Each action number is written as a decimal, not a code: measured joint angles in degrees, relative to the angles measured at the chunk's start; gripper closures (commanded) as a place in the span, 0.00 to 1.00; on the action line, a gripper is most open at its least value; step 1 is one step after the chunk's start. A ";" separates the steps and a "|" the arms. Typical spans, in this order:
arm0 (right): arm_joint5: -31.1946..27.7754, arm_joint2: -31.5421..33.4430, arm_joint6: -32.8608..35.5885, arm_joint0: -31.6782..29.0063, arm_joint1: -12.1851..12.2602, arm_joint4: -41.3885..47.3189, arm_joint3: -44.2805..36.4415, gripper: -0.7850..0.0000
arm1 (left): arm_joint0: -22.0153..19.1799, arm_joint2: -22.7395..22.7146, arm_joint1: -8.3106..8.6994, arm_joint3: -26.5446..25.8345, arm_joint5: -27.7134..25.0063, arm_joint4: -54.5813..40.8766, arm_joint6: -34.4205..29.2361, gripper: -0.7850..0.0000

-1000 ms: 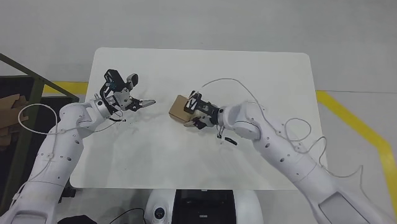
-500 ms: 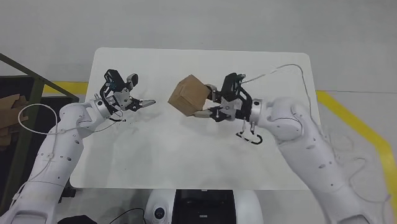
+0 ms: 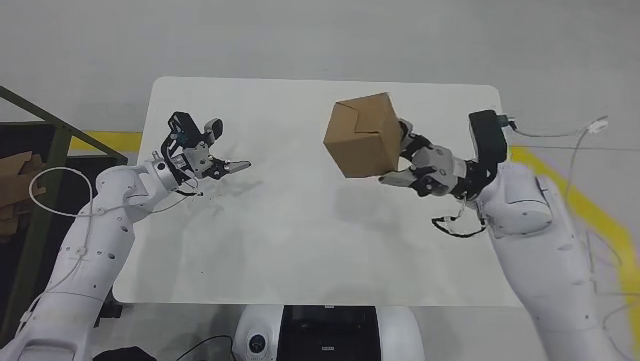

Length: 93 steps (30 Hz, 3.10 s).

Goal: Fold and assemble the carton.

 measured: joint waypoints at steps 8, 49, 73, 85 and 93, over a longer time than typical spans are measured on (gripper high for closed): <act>1.59 1.02 2.03 0.54 0.86 -0.43 -1.03 0.53 | 0.00 0.00 0.00 0.00 0.00 0.00 0.00 0.00; 36.53 -28.03 8.15 10.20 -3.78 -39.41 13.43 0.00 | 0.00 0.00 0.00 0.00 0.00 0.00 0.00 0.00; 26.94 -5.54 -4.53 -4.92 1.00 -31.96 -2.41 0.00 | 0.00 0.00 0.00 0.00 0.00 0.00 0.00 0.00; 29.68 8.32 -12.92 -9.74 2.48 -32.06 0.88 0.00 | 0.00 0.00 0.00 0.00 0.00 0.00 0.00 0.00; 32.64 11.21 -13.12 -10.13 2.75 -32.18 1.43 0.00 | 0.00 0.00 0.00 0.00 0.00 0.00 0.00 0.00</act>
